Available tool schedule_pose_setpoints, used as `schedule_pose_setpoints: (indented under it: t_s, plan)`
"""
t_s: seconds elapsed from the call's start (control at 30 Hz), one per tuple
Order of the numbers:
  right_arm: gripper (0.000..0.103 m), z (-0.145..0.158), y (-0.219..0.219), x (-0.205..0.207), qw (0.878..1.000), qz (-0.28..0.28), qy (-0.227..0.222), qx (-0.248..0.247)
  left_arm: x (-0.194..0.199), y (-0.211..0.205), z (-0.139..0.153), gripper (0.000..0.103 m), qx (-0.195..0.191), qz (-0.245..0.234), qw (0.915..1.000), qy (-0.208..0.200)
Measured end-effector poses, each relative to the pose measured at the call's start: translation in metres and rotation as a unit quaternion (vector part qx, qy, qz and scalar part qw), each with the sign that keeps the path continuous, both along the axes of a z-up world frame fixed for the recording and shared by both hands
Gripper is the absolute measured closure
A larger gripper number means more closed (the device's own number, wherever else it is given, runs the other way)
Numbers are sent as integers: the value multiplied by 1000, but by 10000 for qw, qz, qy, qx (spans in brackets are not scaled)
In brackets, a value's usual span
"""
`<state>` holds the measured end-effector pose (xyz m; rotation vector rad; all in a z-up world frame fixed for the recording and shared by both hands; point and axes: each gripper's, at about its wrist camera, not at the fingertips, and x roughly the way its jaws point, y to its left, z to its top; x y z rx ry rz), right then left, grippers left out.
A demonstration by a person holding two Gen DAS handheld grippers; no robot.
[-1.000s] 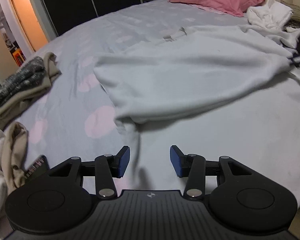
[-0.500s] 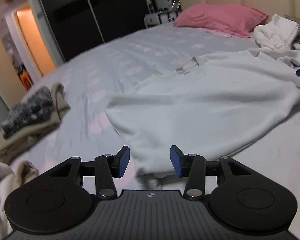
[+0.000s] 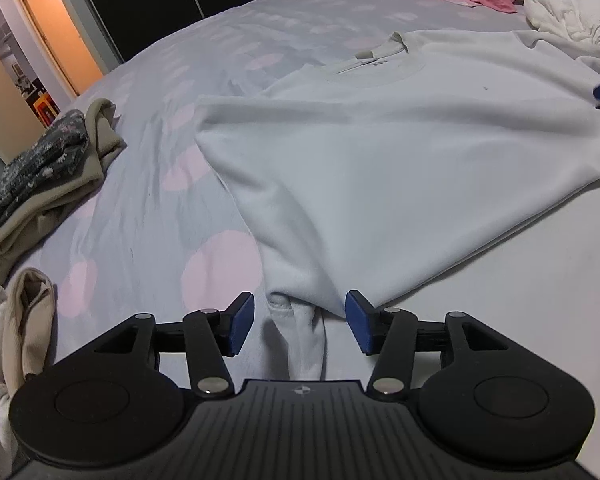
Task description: Fold clothes
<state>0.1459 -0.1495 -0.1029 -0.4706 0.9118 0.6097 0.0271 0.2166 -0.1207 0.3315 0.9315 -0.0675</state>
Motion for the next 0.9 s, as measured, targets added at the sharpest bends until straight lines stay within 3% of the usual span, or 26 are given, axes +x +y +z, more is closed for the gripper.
schedule_pose_setpoints:
  t_s: [0.1,0.13,0.17,0.2,0.4,0.6,0.67,0.77,0.9]
  plan:
    - [64,-10,2,-4,9996,179,197,-56,1,0,-2,54,-1,-18,10000,6]
    - [70,-11,3,-5,9993,197,278,-126,1,0,-3,53,5,-24,10000,1]
    - [93,-12,5,-6,9989,215,359,-197,1,0,-3,53,4,-28,10000,-1]
    - [97,-10,7,-7,9987,234,375,-267,1,1,-3,53,-9,-24,10000,5]
    - [98,8,-2,-6,9964,-162,-414,-719,3,7,-7,45,28,148,9996,239]
    - [93,-6,1,-20,9847,-192,-740,-1568,0,18,-2,47,-153,327,9991,203]
    - [81,2,6,-29,9796,-114,-1141,-1651,-1,16,2,48,-151,233,9995,160]
    - [69,21,18,-38,9792,202,-1626,-1193,-3,12,6,48,-124,80,9998,110]
    - [61,24,42,-51,9887,794,-1184,-467,-2,5,-5,48,128,-61,9993,333]
